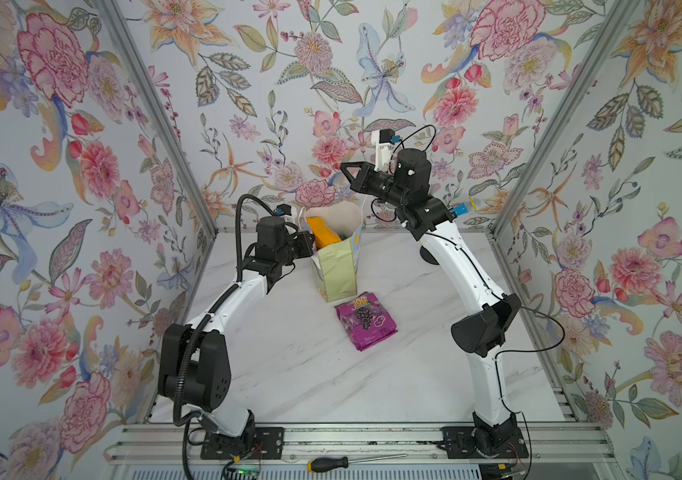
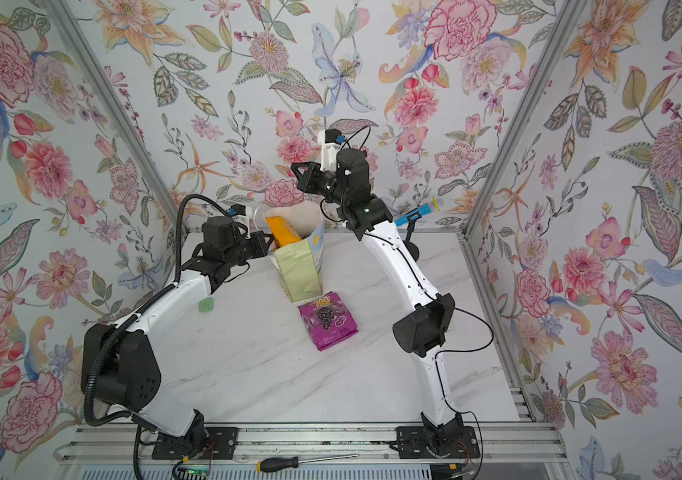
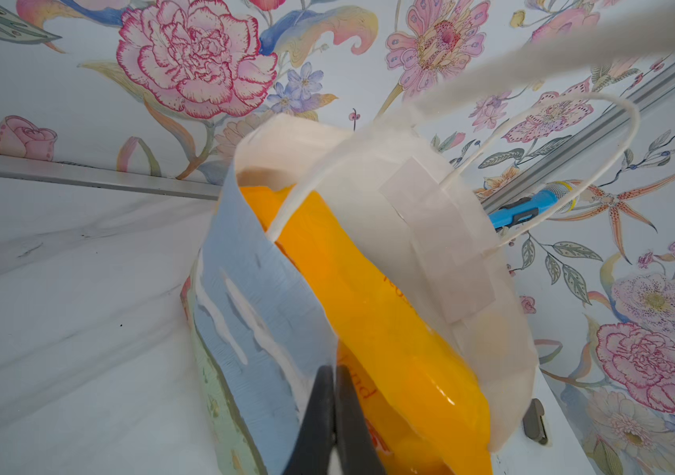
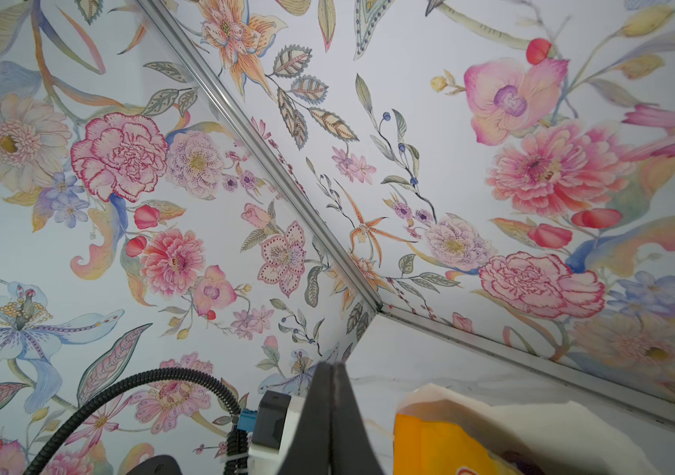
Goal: Place the snacks into the paper bag
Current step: 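Lower the yellow pack into the bag and open the right gripper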
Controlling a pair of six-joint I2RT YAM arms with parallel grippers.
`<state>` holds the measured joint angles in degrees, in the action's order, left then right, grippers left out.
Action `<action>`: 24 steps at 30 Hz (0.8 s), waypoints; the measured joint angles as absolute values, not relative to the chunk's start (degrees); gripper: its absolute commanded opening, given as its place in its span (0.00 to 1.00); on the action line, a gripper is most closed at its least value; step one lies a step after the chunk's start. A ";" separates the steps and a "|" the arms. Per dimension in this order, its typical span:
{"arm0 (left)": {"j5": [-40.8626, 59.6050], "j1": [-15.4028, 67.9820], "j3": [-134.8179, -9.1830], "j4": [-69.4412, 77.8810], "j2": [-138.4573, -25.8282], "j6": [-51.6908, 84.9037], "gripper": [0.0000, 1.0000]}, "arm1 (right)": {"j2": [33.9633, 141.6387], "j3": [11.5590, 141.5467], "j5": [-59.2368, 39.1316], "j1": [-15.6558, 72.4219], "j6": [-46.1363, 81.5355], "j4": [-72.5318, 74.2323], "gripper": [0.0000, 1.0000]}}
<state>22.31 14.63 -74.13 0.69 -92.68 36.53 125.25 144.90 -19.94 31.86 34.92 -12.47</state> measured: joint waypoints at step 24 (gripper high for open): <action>22.31 14.63 -74.65 0.05 -92.79 36.53 0.00 | 132.99 143.44 -8.88 39.86 18.35 -34.02 0.21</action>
<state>22.31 14.63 -74.65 0.05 -92.79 36.53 132.99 143.44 -8.88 39.86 18.35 -34.02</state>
